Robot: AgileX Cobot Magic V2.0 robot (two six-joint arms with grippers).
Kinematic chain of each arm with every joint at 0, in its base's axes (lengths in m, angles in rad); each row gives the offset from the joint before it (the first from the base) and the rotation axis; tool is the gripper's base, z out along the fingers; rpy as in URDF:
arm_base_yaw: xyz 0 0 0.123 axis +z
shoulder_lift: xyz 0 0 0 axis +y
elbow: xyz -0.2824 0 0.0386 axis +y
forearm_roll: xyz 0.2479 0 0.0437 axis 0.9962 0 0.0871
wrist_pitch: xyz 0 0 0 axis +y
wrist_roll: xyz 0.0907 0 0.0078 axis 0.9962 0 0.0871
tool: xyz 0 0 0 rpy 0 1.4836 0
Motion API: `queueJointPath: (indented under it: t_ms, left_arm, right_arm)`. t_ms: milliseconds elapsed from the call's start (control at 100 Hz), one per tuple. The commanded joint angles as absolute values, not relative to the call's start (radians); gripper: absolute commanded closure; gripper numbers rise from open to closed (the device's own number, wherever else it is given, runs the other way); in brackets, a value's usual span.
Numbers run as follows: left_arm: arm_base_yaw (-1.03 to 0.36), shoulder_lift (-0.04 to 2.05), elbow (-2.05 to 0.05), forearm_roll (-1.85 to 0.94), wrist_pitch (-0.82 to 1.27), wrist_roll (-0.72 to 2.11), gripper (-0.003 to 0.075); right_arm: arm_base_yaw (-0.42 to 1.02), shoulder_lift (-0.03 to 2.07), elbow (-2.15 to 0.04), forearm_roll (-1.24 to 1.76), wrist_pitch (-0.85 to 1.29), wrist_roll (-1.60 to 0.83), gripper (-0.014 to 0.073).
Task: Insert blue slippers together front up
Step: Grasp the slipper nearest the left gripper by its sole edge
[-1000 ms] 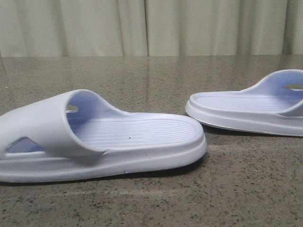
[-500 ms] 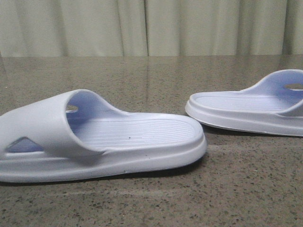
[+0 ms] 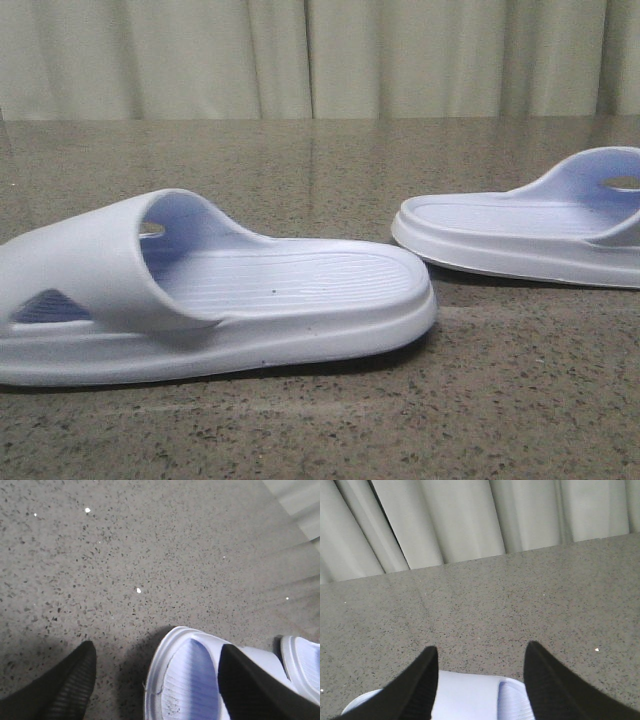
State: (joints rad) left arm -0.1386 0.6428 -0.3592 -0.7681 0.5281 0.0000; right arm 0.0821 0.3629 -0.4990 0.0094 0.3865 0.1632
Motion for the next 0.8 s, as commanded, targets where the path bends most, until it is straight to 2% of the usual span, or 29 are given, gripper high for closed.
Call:
queueJointPath:
  t_ms: [0, 790]
  left_arm:
    - [-0.142, 0.668, -0.387, -0.803, 0.504, -0.008, 0.0265]
    - [-0.142, 0.72, -0.387, -0.841, 0.572, 0.0, 0.0265]
  right_arm:
    - [0.075, 0.379, -0.531, 0.008, 0.307, 0.157, 0.0265]
    - [0.075, 0.379, -0.531, 0.008, 0.305, 0.157, 0.0265]
